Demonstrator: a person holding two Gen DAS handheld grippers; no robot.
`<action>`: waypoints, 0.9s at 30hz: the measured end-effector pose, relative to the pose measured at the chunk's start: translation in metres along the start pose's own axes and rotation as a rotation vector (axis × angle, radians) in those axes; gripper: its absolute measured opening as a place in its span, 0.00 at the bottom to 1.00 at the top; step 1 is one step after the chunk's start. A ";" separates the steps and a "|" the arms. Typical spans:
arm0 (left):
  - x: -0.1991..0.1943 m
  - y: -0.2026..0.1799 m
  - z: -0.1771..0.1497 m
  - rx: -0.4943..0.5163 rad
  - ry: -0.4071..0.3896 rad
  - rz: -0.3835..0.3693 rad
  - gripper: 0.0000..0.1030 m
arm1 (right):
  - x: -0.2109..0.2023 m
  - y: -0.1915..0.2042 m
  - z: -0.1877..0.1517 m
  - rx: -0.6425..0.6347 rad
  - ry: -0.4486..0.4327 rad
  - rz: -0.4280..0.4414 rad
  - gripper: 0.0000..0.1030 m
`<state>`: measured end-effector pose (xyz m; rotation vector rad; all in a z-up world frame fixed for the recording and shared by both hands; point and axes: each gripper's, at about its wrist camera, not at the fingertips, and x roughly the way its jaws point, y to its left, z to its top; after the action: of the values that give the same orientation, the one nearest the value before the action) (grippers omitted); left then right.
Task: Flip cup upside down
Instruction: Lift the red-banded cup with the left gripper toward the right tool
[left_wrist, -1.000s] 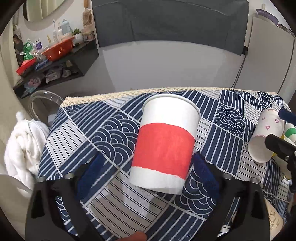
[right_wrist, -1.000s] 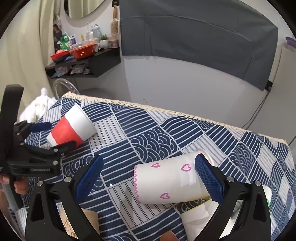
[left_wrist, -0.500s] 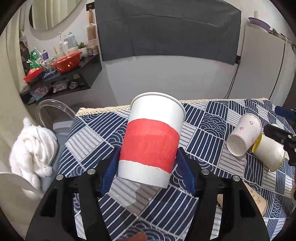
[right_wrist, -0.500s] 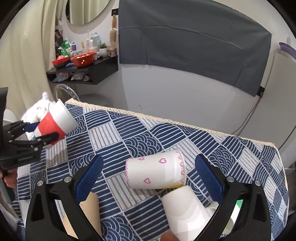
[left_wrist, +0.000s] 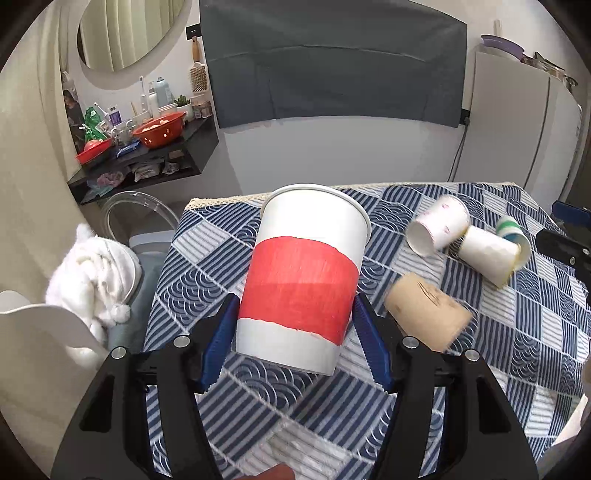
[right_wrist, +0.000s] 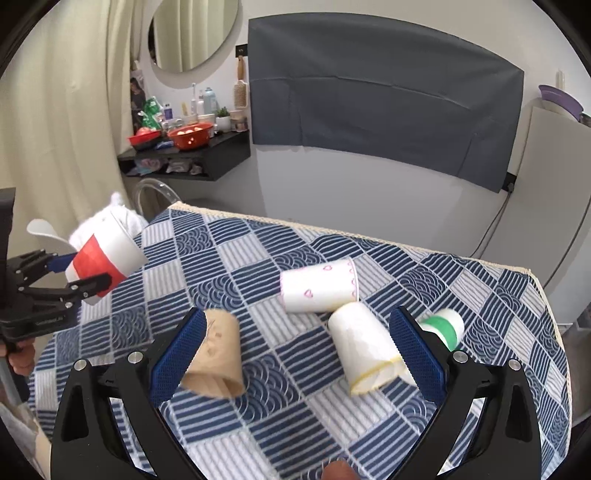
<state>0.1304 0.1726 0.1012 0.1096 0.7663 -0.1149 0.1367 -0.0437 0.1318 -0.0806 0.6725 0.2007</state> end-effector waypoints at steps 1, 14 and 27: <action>-0.006 -0.005 -0.006 -0.001 0.003 -0.010 0.61 | -0.007 0.000 -0.004 -0.004 0.002 0.004 0.92; -0.050 -0.105 -0.056 0.071 0.016 -0.050 0.61 | -0.079 -0.050 -0.072 0.004 -0.013 -0.010 0.92; -0.027 -0.227 -0.064 0.158 0.034 -0.155 0.60 | -0.094 -0.149 -0.137 0.062 0.020 0.019 0.92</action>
<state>0.0343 -0.0410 0.0613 0.2027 0.7986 -0.3215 0.0128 -0.2236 0.0852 -0.0170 0.6988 0.1975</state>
